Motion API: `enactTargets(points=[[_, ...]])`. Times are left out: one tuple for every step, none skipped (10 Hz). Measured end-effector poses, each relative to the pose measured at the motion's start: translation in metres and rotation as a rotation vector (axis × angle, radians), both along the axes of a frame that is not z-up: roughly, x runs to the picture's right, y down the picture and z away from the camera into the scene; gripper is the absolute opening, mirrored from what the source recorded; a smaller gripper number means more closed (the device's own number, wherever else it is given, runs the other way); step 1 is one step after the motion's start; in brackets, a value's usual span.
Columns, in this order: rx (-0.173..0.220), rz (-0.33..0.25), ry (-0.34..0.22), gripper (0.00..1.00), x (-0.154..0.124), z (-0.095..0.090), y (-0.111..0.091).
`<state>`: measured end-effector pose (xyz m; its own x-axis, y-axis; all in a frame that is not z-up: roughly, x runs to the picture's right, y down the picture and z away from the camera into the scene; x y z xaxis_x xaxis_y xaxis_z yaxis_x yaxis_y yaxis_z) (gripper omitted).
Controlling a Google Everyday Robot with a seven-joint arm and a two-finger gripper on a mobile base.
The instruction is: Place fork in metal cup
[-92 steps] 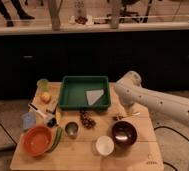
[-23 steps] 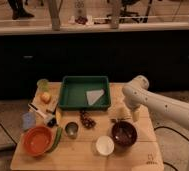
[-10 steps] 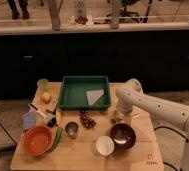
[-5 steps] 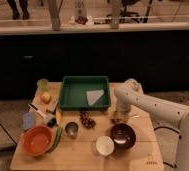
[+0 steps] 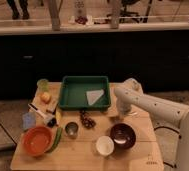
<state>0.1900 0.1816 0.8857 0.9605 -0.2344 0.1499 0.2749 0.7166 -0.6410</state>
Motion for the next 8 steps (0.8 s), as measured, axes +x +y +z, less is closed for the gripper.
enactTargets(points=[[-0.001, 0.001, -0.007, 0.00, -0.001, 0.003, 0.001], [-0.001, 0.003, -0.008, 0.00, 0.000, 0.004, 0.001], [-0.001, 0.001, -0.010, 0.00, -0.001, 0.003, 0.002], [-0.002, 0.001, -0.009, 0.00, 0.000, 0.001, 0.001], [-0.003, 0.001, -0.009, 0.00, 0.000, 0.001, 0.001], [-0.003, -0.010, -0.016, 0.00, 0.001, -0.002, 0.002], [0.004, -0.031, -0.041, 0.00, 0.000, -0.010, 0.002], [0.023, -0.054, -0.068, 0.00, -0.002, -0.021, -0.004]])
